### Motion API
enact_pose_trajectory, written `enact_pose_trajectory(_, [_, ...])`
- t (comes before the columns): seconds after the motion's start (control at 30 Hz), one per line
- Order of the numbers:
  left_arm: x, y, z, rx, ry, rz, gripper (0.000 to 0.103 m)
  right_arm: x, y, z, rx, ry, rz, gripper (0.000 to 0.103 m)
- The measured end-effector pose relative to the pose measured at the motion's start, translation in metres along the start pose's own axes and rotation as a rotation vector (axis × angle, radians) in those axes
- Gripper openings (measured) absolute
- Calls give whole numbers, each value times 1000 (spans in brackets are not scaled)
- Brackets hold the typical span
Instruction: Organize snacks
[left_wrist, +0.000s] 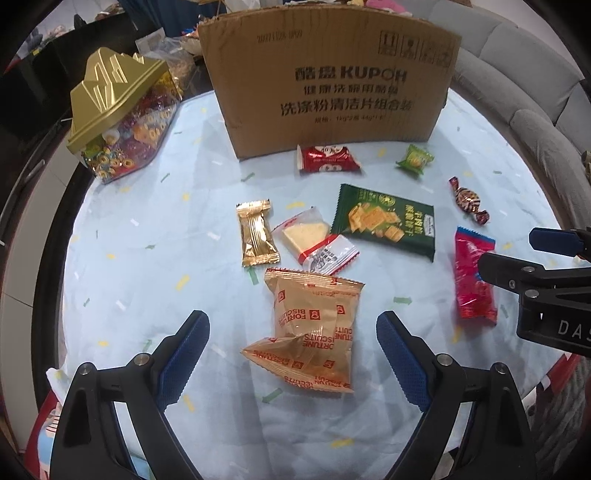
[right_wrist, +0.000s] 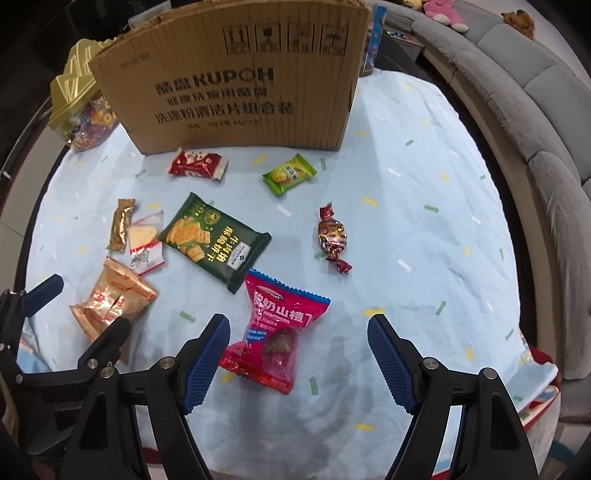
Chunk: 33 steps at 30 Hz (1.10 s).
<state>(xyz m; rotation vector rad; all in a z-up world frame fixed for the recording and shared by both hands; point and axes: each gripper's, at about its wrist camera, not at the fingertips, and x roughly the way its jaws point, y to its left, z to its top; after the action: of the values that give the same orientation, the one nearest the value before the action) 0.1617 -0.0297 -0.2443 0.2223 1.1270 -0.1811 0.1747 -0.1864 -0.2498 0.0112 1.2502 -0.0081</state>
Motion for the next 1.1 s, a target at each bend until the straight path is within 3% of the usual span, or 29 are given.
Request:
enact_pose_trajectory(0.5, [25,2,-3,2,71,-17,76,27,-1,3,10,57,7,78])
enact_pose_trajectory(0.63, [27,1,-3,-2,77,-9,64,29,0,4,11,60,14,78])
enact_pose_trajectory(0.73, [28,1,-2,-6,81,-12,62,32,0,4,13,65,22,77])
enact_pose_trajectory(0.9, [28,2,-2,-9,82,-12,60,38,-3,4,15,79,41,53])
enact_pose_trajectory(0.97, [26,2,-2,-9,79,-16,59,38,-1,3,14,86,52,37])
enact_pose_trajectory(1.1, [23,3,-2,-14,67,-13,57,38,-1,0,13,87,63,34])
